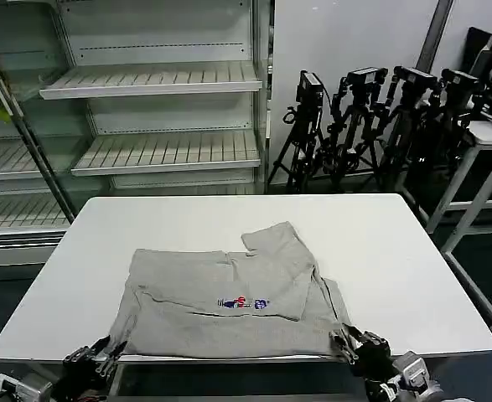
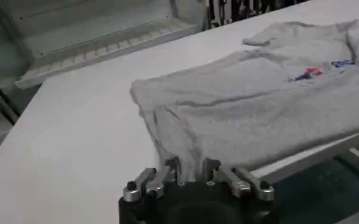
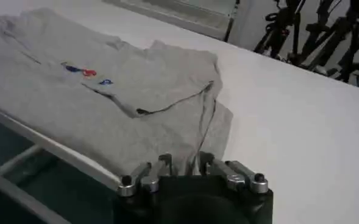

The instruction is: Fold and organize the clothes.

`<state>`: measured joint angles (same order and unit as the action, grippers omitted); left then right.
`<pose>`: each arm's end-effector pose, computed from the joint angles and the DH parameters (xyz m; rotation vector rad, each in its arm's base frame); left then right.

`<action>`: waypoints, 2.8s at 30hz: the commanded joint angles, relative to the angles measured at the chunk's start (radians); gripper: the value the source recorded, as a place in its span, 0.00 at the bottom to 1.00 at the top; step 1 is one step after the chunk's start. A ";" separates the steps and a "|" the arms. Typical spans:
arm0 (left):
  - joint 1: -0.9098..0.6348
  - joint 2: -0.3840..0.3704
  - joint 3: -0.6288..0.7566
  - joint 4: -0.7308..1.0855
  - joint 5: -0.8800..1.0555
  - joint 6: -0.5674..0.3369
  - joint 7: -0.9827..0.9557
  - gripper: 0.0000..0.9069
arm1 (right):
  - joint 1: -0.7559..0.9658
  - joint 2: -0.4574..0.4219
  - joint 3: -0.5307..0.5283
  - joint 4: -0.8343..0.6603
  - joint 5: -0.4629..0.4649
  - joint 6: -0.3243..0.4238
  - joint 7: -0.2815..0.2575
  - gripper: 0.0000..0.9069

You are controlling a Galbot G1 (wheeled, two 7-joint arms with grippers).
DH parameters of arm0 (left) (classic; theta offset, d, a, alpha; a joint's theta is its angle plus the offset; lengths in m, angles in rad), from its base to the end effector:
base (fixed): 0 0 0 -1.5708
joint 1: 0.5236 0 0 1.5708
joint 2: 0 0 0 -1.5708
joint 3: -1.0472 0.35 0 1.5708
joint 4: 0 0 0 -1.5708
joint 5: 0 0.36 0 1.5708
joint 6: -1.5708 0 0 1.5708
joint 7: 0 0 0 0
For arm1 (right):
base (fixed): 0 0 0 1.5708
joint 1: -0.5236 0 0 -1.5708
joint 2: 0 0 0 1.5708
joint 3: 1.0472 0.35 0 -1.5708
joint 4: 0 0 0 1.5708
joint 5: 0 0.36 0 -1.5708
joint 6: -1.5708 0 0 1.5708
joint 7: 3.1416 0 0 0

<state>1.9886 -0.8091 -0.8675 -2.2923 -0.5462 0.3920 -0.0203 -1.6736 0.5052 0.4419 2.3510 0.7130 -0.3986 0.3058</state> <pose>0.1350 0.1434 -0.2165 -0.3100 -2.5554 -0.3588 0.1684 -0.0746 -0.2023 0.5264 -2.5625 0.4057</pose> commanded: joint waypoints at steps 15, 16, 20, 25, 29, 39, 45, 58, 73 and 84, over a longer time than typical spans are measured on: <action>-0.396 0.007 -0.042 0.106 -0.048 -0.012 0.062 1.00 | 0.479 0.229 -0.076 -0.200 0.049 0.054 -0.043 1.00; -0.429 0.023 -0.012 0.151 -0.059 -0.018 0.068 1.00 | 0.516 0.243 -0.112 -0.228 0.047 0.053 -0.041 1.00; -0.518 0.108 0.082 0.285 -0.140 -0.029 0.093 1.00 | 0.720 0.302 -0.251 -0.367 0.038 0.053 -0.037 1.00; -0.692 0.140 0.222 0.405 -0.203 0.003 0.103 1.00 | 0.923 0.377 -0.416 -0.561 0.037 0.058 -0.040 1.00; -0.805 0.139 0.319 0.481 -0.208 0.009 0.101 1.00 | 1.073 0.466 -0.543 -0.724 0.046 0.058 -0.042 1.00; -0.970 0.115 0.476 0.628 -0.209 0.023 0.097 1.00 | 1.269 0.674 -0.623 -0.999 0.042 0.036 -0.046 1.00; -1.006 0.079 0.523 0.632 -0.204 0.033 0.093 1.00 | 1.287 0.750 -0.618 -1.083 0.009 -0.001 -0.042 1.00; -1.067 0.047 0.591 0.691 -0.171 0.022 0.107 1.00 | 1.226 0.725 -0.613 -1.011 0.003 -0.033 -0.018 1.00; -1.092 0.006 0.637 0.719 -0.140 0.018 0.118 1.00 | 1.155 0.657 -0.580 -0.933 0.014 -0.047 -0.001 1.00; -1.103 -0.009 0.652 0.739 -0.125 0.017 0.121 1.00 | 1.116 0.644 -0.555 -0.930 0.012 -0.047 -0.012 1.00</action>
<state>0.8945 -0.8093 -0.2277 -1.5661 -0.6769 0.4093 0.0988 -0.5381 1.1579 -0.1182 1.4135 0.7261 -0.4435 0.2948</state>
